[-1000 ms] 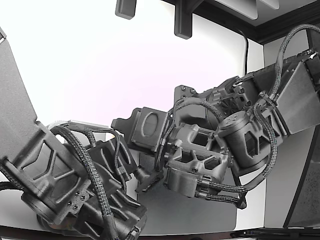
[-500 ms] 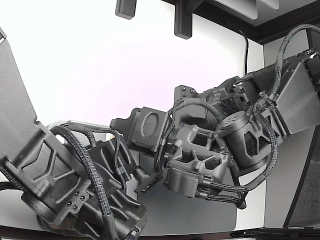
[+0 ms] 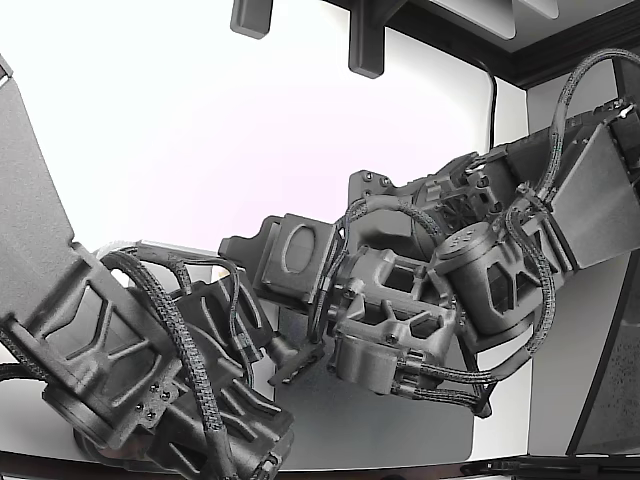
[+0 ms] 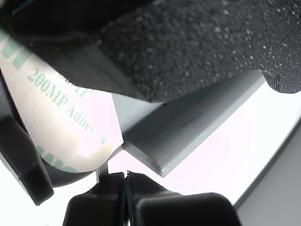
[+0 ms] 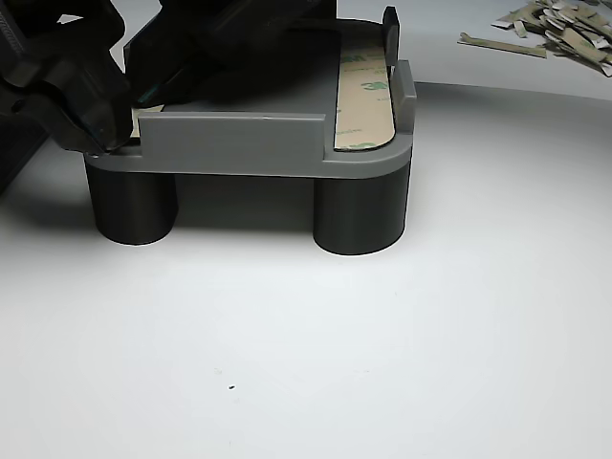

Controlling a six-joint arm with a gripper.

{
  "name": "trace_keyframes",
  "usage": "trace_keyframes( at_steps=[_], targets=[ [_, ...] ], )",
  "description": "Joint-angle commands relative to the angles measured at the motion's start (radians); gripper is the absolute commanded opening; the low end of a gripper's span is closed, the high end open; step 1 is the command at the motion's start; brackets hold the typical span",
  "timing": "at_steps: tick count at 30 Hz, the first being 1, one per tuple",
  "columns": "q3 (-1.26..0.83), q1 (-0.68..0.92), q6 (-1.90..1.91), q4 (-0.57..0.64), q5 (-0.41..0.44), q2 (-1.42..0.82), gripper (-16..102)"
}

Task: Peel off protective film from adhesive tape.

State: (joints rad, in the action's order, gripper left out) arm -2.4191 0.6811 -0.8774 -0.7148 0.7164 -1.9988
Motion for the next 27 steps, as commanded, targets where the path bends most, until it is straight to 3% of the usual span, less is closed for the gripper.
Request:
trace_keyframes(
  at_steps=[1, 27],
  targets=[
    [0.020, -0.012, 0.003, 0.006, 0.006, -0.023, -11],
    [0.049, -0.005, 0.023, -0.080, -0.035, -0.044, -11]
  ],
)
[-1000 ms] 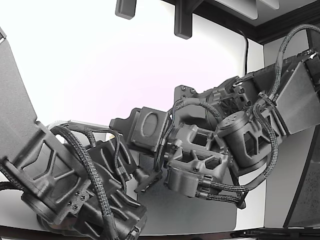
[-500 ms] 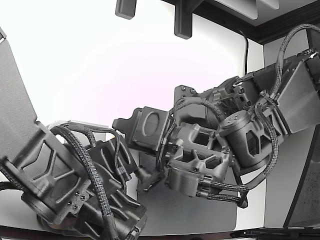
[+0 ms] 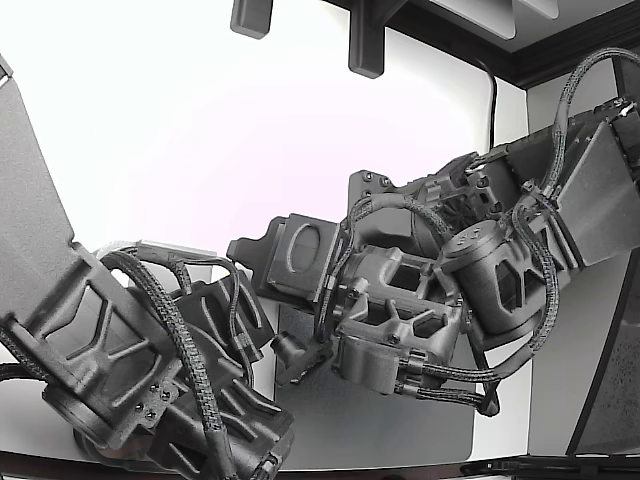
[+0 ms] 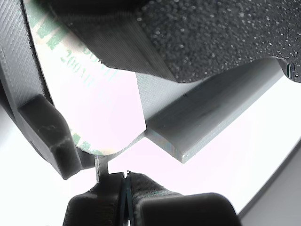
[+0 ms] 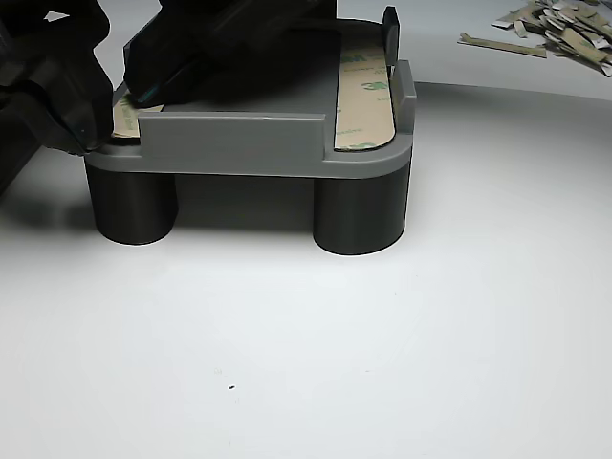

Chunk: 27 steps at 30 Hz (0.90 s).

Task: Peel off protective film from adhesive tape.

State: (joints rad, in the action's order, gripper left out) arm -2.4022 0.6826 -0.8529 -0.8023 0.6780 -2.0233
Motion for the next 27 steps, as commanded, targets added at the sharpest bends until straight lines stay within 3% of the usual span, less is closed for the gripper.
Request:
trace_keyframes(
  at_steps=[1, 12, 27],
  targets=[
    [0.034, -0.006, -0.002, 0.006, 0.003, -0.020, -11],
    [0.034, -0.006, 0.008, -0.003, -0.008, -0.029, -11],
    [-0.017, -0.006, -0.017, 0.106, 0.038, -0.026, -11]
  ],
)
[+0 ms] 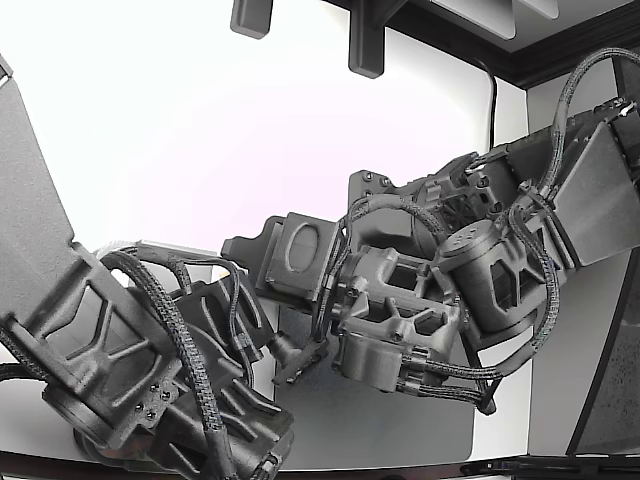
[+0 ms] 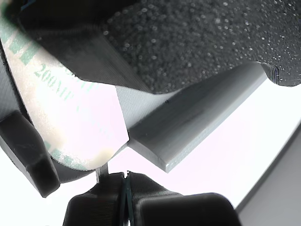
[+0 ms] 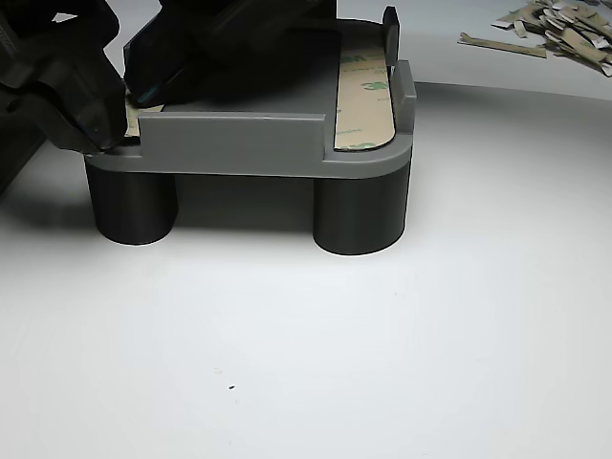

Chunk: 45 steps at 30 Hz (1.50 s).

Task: Peel off protective film from adhesive tape.

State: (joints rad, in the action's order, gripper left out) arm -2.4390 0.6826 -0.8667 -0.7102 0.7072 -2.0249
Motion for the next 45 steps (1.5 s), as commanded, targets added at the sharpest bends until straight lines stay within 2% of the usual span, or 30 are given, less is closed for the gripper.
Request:
trace_keyframes(
  at_steps=[1, 16, 28, 45],
  targets=[
    [0.015, -0.006, -0.003, 0.023, 0.011, -0.025, -11],
    [0.014, -0.011, -0.005, 0.048, 0.020, -0.015, -11],
    [0.054, -0.006, 0.011, -0.054, -0.015, -0.023, -11],
    [0.083, 0.000, 0.009, -0.083, -0.012, -0.009, -11]
  ],
)
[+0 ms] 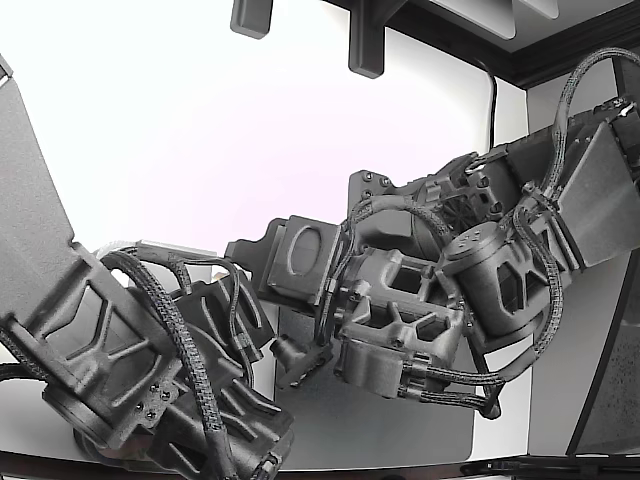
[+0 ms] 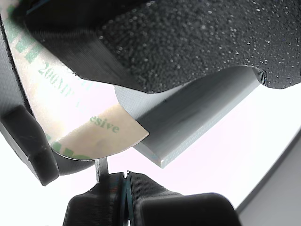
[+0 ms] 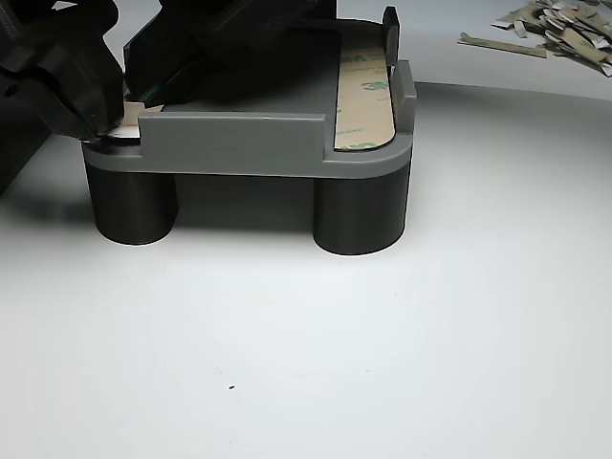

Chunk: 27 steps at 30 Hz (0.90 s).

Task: Peel off protective film from adhesive tape.

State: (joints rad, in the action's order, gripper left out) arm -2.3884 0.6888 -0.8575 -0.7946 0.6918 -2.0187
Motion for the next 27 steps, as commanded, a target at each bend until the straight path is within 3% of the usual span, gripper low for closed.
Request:
trace_keyframes(
  at_steps=[1, 27],
  targets=[
    [0.034, -0.005, 0.000, -0.002, 0.003, -0.015, -11],
    [0.083, 0.018, 0.009, -0.034, 0.011, 0.046, -11]
  ],
)
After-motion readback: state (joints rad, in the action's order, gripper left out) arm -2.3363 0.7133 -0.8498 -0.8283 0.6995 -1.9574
